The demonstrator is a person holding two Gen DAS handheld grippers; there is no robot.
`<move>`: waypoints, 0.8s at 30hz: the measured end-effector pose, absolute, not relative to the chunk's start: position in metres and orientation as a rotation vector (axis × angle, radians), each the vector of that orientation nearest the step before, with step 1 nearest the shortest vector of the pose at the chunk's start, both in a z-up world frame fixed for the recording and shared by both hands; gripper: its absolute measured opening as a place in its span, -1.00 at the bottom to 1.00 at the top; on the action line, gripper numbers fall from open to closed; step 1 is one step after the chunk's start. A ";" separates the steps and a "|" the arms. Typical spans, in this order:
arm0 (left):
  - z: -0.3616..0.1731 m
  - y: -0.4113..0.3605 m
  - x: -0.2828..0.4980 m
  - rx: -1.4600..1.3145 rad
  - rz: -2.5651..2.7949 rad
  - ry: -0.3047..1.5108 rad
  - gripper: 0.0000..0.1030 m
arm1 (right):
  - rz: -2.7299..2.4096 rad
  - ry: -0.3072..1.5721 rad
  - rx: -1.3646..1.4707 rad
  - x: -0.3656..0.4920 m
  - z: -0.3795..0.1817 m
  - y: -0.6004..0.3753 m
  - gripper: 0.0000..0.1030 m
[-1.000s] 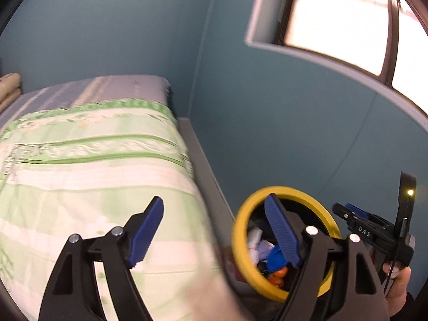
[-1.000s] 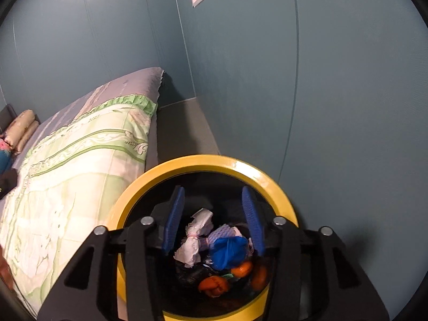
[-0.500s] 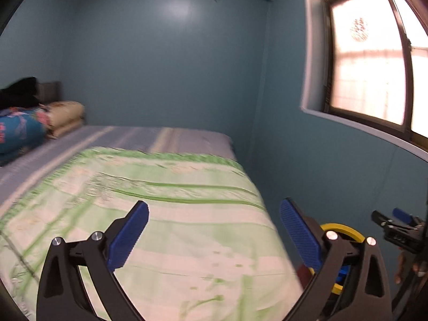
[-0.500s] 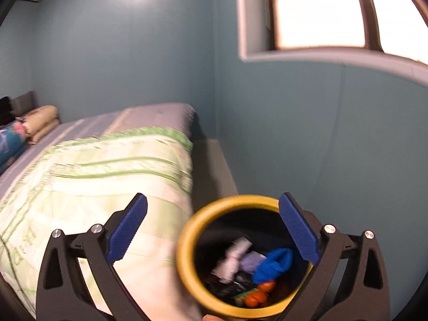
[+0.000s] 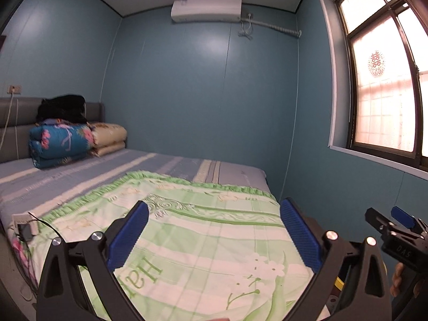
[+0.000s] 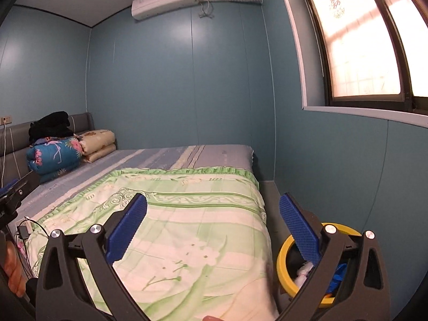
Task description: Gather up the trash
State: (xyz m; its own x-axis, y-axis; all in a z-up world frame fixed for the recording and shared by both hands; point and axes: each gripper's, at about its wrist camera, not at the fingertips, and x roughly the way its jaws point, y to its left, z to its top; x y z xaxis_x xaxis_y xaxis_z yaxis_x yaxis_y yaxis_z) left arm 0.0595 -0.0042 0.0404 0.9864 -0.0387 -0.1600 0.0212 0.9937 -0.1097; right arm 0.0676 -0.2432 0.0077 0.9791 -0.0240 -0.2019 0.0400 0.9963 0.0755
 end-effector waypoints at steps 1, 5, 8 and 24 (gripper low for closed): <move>0.041 -0.005 0.053 -0.100 -0.025 0.152 0.84 | -0.029 0.201 0.083 0.064 0.008 -0.239 0.84; 0.043 -0.004 0.036 -0.091 -0.012 0.136 0.84 | -0.040 0.199 0.084 0.052 0.010 -0.226 0.84; 0.043 -0.002 0.030 -0.107 -0.017 0.135 0.84 | -0.054 0.191 0.078 0.044 0.007 -0.221 0.84; 0.035 0.002 0.029 -0.121 -0.020 0.141 0.84 | -0.082 0.189 0.087 0.044 -0.001 -0.225 0.84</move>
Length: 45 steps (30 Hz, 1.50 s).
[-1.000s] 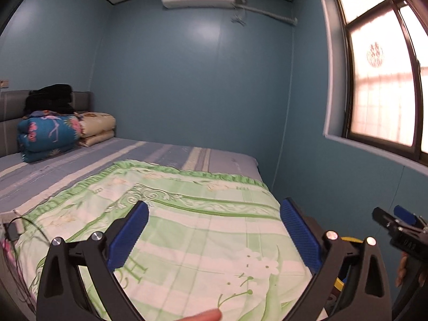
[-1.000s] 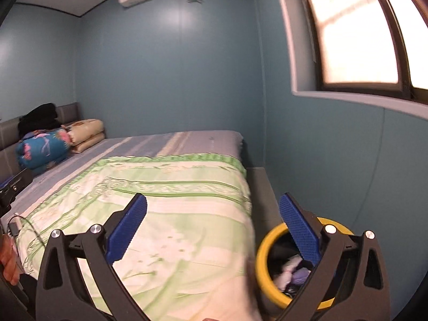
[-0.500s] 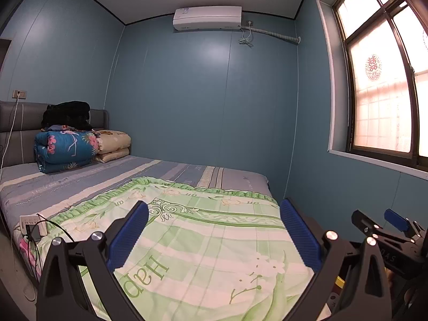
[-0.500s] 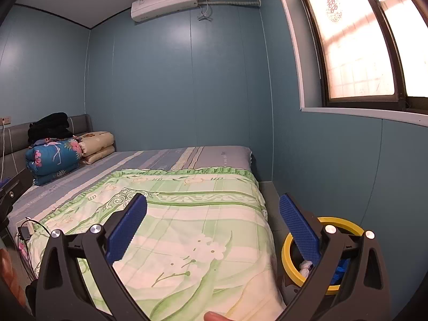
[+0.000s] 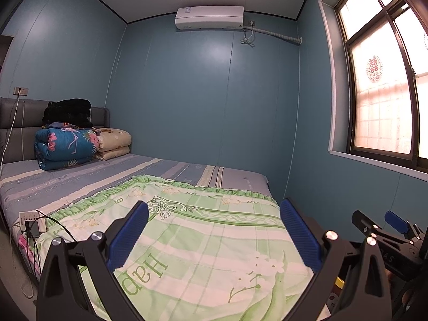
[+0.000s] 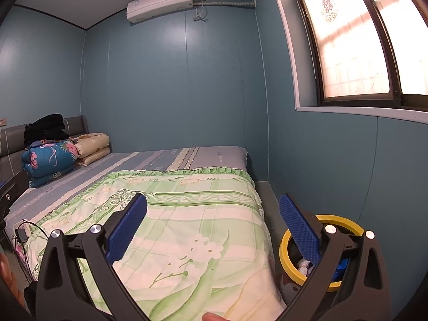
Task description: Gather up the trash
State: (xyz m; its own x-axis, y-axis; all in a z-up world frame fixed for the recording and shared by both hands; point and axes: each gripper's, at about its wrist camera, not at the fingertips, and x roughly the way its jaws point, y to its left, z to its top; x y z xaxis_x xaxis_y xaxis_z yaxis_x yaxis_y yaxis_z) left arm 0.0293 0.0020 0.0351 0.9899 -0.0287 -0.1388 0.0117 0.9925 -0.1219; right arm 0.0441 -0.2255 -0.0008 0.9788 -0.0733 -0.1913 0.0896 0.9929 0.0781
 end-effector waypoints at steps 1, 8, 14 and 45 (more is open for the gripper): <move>0.035 0.002 0.030 -0.123 -0.021 0.144 0.84 | -0.080 0.190 0.089 0.044 -0.001 -0.226 0.84; 0.032 0.003 0.033 -0.131 -0.022 0.160 0.84 | -0.082 0.196 0.087 0.046 -0.004 -0.225 0.84; 0.030 0.003 0.033 -0.131 -0.029 0.162 0.84 | -0.082 0.203 0.090 0.049 -0.005 -0.226 0.84; 0.023 0.003 0.041 -0.114 -0.034 0.190 0.84 | -0.085 0.234 0.100 0.057 -0.013 -0.227 0.84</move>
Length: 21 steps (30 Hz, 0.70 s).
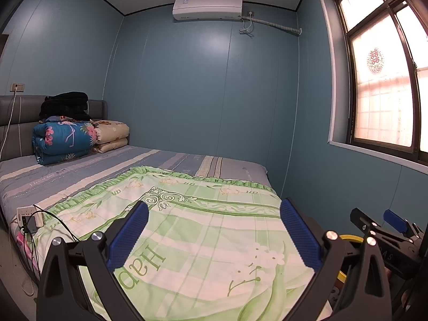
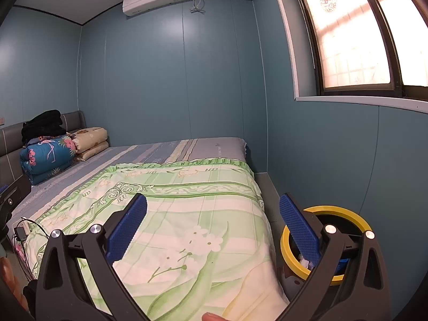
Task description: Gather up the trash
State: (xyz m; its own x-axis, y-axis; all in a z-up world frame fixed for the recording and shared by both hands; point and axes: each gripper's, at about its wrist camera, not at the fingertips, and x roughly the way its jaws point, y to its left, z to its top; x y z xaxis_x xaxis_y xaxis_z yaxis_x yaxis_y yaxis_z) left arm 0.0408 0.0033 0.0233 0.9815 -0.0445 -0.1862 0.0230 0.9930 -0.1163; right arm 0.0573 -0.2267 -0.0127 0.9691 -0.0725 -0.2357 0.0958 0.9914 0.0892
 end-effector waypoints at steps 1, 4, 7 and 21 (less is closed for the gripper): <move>0.023 0.003 0.041 -0.113 -0.033 0.189 0.84 | -0.085 0.235 0.101 0.057 -0.013 -0.227 0.84; 0.023 0.003 0.041 -0.113 -0.034 0.190 0.84 | -0.086 0.235 0.100 0.057 -0.014 -0.227 0.84; 0.023 0.003 0.041 -0.113 -0.028 0.191 0.84 | -0.085 0.237 0.103 0.058 -0.014 -0.228 0.84; 0.021 0.005 0.044 -0.112 -0.045 0.200 0.84 | -0.084 0.250 0.114 0.061 -0.017 -0.232 0.84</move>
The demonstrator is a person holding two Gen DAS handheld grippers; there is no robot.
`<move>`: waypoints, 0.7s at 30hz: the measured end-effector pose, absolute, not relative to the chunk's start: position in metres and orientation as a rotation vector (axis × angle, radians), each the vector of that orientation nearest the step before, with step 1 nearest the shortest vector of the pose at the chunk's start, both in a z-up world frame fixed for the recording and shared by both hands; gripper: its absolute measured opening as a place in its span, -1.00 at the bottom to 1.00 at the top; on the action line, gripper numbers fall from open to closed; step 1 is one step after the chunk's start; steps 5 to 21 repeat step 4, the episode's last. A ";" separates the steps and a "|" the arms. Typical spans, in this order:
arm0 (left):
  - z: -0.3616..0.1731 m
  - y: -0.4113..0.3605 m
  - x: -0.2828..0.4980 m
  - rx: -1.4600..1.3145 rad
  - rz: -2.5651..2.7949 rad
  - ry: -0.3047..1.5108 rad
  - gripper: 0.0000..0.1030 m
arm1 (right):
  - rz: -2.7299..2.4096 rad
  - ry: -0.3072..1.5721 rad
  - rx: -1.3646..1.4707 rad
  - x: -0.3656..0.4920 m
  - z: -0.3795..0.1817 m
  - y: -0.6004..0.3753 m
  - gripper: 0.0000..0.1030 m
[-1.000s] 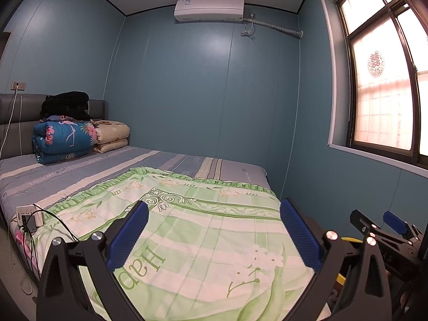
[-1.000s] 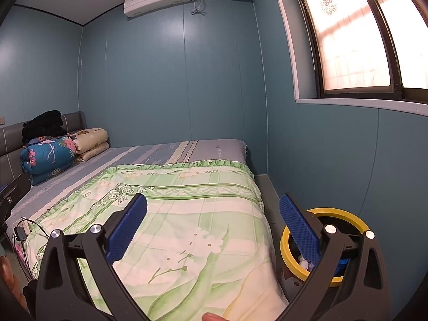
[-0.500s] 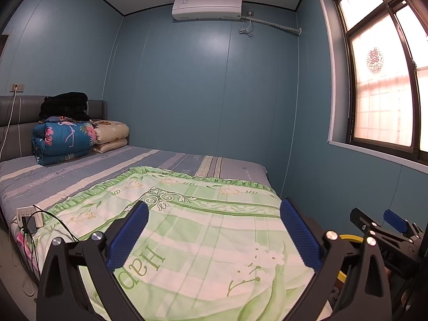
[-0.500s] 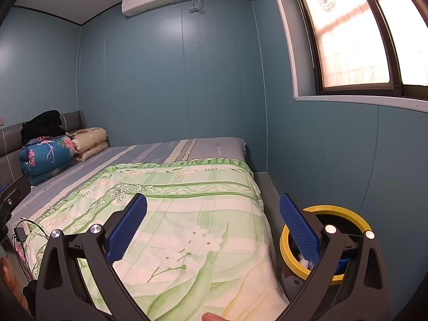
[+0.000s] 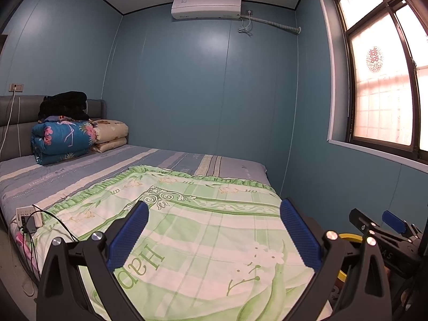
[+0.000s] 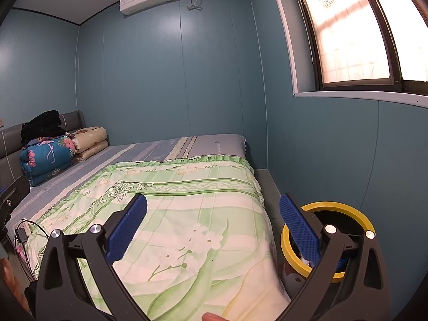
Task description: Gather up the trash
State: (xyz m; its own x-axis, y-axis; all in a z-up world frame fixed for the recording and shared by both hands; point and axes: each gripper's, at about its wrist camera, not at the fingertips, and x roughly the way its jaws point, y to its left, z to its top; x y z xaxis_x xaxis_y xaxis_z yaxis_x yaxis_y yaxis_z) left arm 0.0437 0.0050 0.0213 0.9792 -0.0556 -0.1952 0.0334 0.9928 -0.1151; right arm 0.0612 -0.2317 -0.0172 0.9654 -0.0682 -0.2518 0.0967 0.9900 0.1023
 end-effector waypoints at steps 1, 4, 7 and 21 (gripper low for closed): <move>0.021 0.005 0.044 -0.110 -0.043 0.201 0.84 | -0.084 0.251 0.115 0.061 -0.017 -0.232 0.84; 0.021 0.005 0.045 -0.108 -0.041 0.202 0.84 | -0.086 0.253 0.118 0.062 -0.019 -0.233 0.84; 0.021 0.005 0.045 -0.108 -0.041 0.202 0.84 | -0.086 0.253 0.118 0.062 -0.019 -0.233 0.84; 0.021 0.005 0.045 -0.108 -0.041 0.202 0.84 | -0.086 0.253 0.118 0.062 -0.019 -0.233 0.84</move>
